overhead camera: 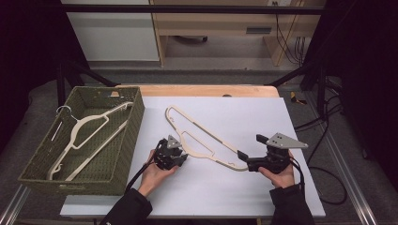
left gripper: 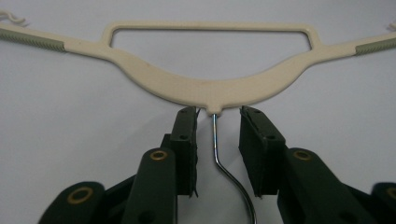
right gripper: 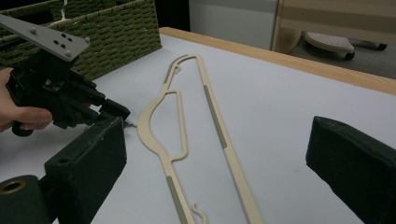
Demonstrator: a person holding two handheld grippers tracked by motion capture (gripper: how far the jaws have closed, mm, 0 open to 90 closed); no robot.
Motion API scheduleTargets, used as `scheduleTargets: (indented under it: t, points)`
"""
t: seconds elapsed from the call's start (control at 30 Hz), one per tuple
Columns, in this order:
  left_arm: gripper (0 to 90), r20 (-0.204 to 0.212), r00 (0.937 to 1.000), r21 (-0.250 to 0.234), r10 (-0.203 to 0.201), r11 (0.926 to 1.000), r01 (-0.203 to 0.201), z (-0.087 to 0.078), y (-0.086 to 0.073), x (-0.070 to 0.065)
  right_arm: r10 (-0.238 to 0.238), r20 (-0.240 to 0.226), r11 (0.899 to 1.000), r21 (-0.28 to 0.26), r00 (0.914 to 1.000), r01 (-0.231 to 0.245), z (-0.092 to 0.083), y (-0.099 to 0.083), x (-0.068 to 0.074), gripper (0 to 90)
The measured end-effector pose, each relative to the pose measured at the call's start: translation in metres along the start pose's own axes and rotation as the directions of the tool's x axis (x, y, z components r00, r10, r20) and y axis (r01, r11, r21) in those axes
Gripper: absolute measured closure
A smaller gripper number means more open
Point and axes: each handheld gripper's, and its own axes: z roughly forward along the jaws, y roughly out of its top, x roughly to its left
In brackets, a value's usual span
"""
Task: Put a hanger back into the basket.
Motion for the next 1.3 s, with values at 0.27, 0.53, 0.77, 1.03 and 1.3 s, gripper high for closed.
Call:
scheduleTargets:
  t: [0.27, 0.53, 0.77, 1.03, 1.3]
  points:
    - [79.5, -0.010, 0.9999, 0.005, 0.006, 1.0000, -0.006, 0.000, 0.000, -0.003, -0.001, -0.002, 1.000, 0.005, 1.0000, 0.001, 0.002, 0.000, 0.001, 5.6]
    - [84.6, -0.002, 0.9997, 0.021, -0.022, 0.9995, 0.022, 0.001, 0.001, -0.003, -0.005, -0.012, 1.000, 0.013, 0.9999, 0.006, 0.008, 0.002, 0.004, 5.6]
    - [88.6, 0.002, 0.9983, 0.017, -0.059, 0.9981, 0.059, 0.002, 0.001, -0.002, -0.026, -0.028, 0.999, 0.036, 0.9993, 0.027, 0.020, 0.002, 0.009, 5.6]
    - [88.7, 0.004, 0.9992, 0.030, -0.039, 0.9988, 0.039, -0.001, 0.003, -0.002, -0.037, -0.066, 0.997, 0.072, 0.9972, 0.041, 0.043, 0.004, 0.019, 6.5]
    - [88.7, -0.011, 0.9999, 0.023, -0.011, 0.9997, 0.011, -0.019, 0.011, -0.009, -0.063, -0.113, 0.990, 0.119, 0.9916, 0.077, 0.073, 0.001, 0.038, 8.8]
